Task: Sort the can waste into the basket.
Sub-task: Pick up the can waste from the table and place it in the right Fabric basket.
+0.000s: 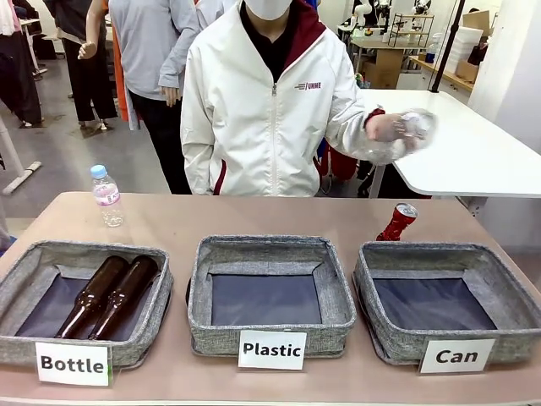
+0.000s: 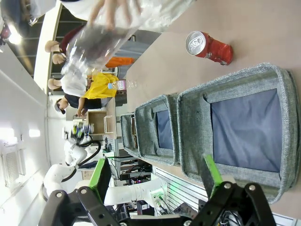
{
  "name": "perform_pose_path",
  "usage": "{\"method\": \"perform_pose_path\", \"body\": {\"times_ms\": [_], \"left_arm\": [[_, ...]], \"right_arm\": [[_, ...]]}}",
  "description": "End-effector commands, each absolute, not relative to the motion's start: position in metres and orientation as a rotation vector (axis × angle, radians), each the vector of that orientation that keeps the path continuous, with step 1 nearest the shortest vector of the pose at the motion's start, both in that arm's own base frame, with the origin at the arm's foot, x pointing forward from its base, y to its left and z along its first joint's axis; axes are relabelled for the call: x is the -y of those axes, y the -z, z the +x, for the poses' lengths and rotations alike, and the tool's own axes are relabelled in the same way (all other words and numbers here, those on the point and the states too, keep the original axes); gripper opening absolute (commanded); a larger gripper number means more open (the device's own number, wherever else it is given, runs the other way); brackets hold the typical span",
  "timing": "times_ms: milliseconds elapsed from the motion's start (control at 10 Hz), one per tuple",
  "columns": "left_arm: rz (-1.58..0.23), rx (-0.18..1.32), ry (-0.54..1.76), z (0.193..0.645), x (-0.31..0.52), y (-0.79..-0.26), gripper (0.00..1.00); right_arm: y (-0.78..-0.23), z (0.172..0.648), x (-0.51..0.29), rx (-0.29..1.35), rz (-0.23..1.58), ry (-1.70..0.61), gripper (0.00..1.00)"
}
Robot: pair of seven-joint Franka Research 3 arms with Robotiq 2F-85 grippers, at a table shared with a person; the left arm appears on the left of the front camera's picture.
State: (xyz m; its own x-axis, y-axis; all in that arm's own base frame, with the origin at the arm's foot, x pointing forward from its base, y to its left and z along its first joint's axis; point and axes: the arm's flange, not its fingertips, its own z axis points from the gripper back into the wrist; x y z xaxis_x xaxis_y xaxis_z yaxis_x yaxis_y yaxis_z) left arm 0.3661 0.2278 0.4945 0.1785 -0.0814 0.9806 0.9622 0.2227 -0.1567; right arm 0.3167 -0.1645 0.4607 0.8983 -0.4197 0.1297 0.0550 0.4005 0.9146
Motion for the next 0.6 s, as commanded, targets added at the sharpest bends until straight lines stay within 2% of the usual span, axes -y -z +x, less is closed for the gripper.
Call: {"method": "perform_pose_path", "body": {"times_ms": [0, 100, 200, 300, 400, 500], "left_arm": [[-1.147, 0.843, 1.141, 0.327, -0.198, -0.478, 0.0], [-1.176, 0.829, 1.189, 0.325, -0.187, -0.47, 0.0], [-1.151, 0.98, 1.039, 0.337, -0.212, -0.492, 0.0], [-1.151, 0.98, 1.039, 0.337, -0.212, -0.492, 0.0], [-1.202, 0.865, 1.105, 0.32, -0.194, -0.482, 0.45], [-1.209, 0.642, 1.351, 0.312, -0.133, -0.475, 0.45]], "right_arm": [[-0.462, 0.319, 0.165, 0.395, 1.145, 0.29, 1.0], [-0.462, 0.319, 0.165, 0.395, 1.145, 0.29, 1.0], [-0.462, 0.319, 0.165, 0.395, 1.145, 0.29, 1.0], [-0.462, 0.319, 0.165, 0.395, 1.145, 0.29, 1.0], [-0.462, 0.319, 0.165, 0.395, 1.145, 0.29, 1.0], [-0.462, 0.319, 0.165, 0.395, 1.145, 0.29, 1.0]]}}
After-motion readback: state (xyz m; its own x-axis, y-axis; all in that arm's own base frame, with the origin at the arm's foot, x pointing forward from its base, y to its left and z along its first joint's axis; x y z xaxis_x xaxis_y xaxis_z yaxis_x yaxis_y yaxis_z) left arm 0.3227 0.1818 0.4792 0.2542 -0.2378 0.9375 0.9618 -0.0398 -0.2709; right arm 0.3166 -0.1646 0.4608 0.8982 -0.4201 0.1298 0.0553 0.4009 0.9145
